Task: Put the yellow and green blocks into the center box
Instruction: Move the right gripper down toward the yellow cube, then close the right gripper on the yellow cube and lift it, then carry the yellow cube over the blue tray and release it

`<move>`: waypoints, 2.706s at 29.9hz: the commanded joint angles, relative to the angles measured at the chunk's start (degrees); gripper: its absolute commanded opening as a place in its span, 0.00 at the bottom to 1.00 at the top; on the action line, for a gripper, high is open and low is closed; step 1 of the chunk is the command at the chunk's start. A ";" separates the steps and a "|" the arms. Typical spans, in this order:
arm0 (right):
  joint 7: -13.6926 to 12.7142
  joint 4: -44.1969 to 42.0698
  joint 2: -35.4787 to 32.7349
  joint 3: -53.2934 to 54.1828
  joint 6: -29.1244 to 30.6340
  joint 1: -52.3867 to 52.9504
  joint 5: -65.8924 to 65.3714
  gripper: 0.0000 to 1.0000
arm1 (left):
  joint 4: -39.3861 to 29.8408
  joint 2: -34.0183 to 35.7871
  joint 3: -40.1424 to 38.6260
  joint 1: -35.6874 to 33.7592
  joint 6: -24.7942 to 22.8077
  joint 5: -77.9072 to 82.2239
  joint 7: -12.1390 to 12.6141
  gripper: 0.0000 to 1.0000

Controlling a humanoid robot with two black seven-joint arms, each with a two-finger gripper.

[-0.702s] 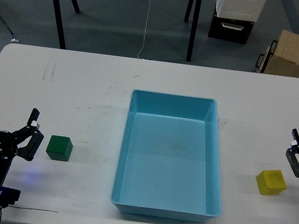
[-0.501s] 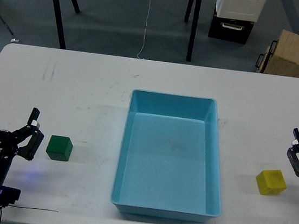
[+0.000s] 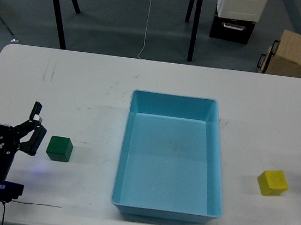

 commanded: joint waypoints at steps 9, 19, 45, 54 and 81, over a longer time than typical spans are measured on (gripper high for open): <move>-6.80 -0.21 -15.96 -53.24 -7.02 51.03 -22.99 1.00 | 0.26 -0.01 0.41 -2.30 0.00 0.06 0.01 1.00; -10.23 0.05 -11.05 -100.02 -0.34 90.09 -41.78 1.00 | 0.44 -0.01 0.49 -3.00 0.00 0.06 0.01 1.00; -12.61 -0.21 -5.59 -105.94 0.72 77.45 -67.30 1.00 | 1.49 -0.01 2.52 -3.00 0.00 0.15 0.01 1.00; -16.04 1.02 -6.20 -105.94 0.63 76.83 -68.70 0.57 | 1.93 -0.01 2.60 -2.91 0.00 0.15 0.10 1.00; -15.42 6.38 10.10 -100.21 -1.12 102.23 -47.78 0.00 | 2.20 -0.01 4.89 -3.18 0.00 0.42 0.01 1.00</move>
